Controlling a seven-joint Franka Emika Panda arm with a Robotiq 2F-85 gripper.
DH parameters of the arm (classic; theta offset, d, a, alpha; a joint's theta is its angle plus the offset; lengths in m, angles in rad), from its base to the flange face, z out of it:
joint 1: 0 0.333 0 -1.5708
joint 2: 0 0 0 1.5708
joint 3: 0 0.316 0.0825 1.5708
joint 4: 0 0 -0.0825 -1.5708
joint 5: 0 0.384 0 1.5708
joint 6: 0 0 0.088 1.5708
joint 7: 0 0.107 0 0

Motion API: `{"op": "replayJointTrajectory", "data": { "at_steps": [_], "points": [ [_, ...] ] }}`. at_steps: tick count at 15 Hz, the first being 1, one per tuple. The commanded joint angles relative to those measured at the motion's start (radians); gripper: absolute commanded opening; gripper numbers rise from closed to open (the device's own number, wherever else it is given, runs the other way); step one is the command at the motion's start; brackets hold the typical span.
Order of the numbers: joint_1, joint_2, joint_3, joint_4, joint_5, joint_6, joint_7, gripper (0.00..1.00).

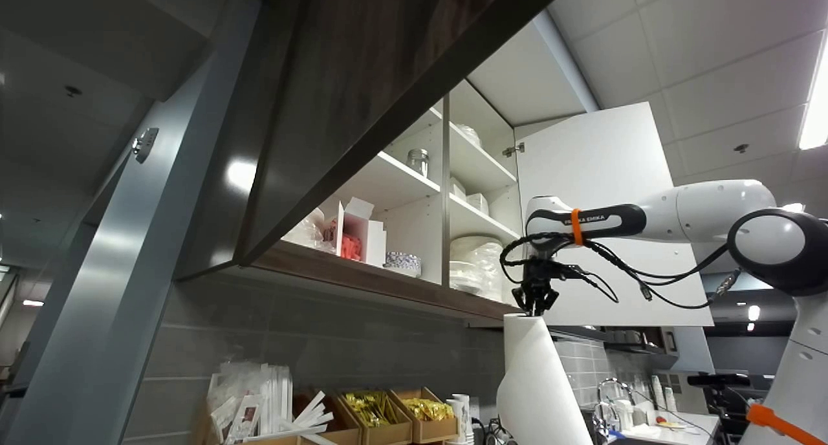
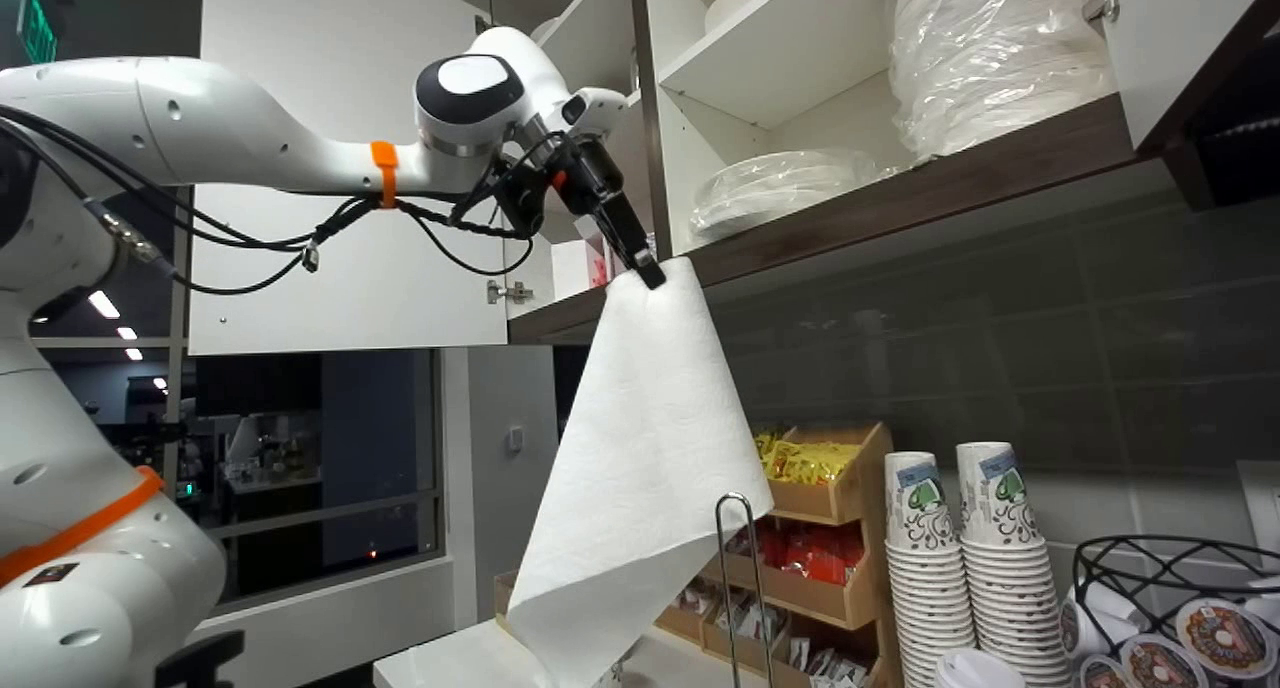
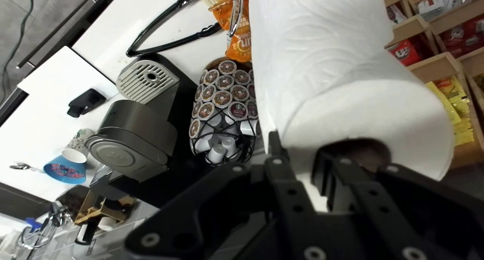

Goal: Put the paper towel on the metal rail

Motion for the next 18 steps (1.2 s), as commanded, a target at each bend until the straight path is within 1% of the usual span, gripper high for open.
{"op": "replayJointTrajectory", "data": {
  "at_steps": [1,6,12,15,18],
  "points": [
    [0.000,0.050,-0.004,0.093,-0.031,-0.048,0.020,0.05],
    [-0.006,0.090,-0.015,0.169,-0.057,-0.097,0.033,0.05],
    [-0.002,0.134,-0.047,0.283,-0.040,-0.204,0.055,0.05],
    [-0.001,0.151,-0.061,0.327,-0.036,-0.217,0.073,0.05],
    [0.001,0.163,-0.067,0.346,-0.038,-0.223,0.080,0.05]
  ]
}}
